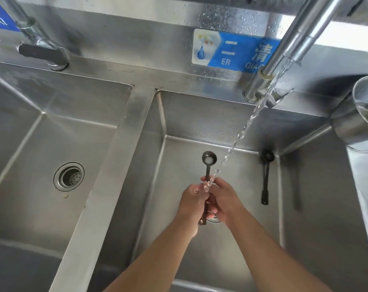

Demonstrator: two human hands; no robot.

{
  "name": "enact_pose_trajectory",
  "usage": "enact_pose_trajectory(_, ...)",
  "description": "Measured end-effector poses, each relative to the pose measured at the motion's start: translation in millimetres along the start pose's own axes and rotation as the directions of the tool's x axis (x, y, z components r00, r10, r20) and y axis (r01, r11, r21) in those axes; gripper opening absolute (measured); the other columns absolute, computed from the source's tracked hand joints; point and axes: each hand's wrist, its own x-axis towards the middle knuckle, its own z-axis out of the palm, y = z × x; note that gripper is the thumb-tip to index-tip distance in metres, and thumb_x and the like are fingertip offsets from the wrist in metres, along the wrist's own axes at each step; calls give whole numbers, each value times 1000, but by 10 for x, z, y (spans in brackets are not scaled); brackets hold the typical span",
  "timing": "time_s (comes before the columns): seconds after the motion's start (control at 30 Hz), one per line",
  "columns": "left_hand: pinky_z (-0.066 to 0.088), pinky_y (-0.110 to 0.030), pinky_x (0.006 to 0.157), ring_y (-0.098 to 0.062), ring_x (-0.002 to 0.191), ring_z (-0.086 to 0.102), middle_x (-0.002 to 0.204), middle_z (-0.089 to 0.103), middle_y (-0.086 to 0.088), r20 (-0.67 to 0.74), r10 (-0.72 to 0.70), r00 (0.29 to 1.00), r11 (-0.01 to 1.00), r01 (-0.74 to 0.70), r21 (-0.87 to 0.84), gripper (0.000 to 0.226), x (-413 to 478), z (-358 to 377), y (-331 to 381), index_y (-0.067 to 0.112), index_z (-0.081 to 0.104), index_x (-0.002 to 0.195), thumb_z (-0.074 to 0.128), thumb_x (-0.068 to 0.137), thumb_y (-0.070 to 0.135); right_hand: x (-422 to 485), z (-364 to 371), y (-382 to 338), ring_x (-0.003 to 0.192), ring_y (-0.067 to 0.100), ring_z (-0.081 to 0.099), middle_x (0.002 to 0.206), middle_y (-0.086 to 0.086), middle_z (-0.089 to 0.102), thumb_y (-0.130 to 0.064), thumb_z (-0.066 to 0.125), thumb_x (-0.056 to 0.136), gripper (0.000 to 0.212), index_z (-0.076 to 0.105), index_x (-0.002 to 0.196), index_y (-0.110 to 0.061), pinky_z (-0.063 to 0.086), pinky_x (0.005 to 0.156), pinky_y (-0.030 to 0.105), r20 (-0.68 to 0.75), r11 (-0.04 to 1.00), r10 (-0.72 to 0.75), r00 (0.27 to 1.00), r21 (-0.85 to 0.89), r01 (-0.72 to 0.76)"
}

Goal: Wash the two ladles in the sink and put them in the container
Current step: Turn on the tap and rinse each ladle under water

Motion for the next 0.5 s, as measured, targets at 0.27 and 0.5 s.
enact_pose_trajectory(0.27,30,-23,41,-19,42,43,66,59,-13,42,-56,998,996,52,79,24,-296,-202,-80,-3,61,88,37,85,-2,-253,-13,249,40,23,45,55,9,52,-4,56,96,20,66,112,-8,44,42,31,120,991,47,992,116,-61)
enact_pose_trajectory(0.5,33,-26,41,-18,44,44,67,62,-11,34,-39,999,991,35,128,25,-501,-329,-256,4,63,92,39,84,-1,-313,62,254,84,26,71,103,15,74,7,53,93,27,60,118,-1,49,45,29,139,969,-2,990,244,-32)
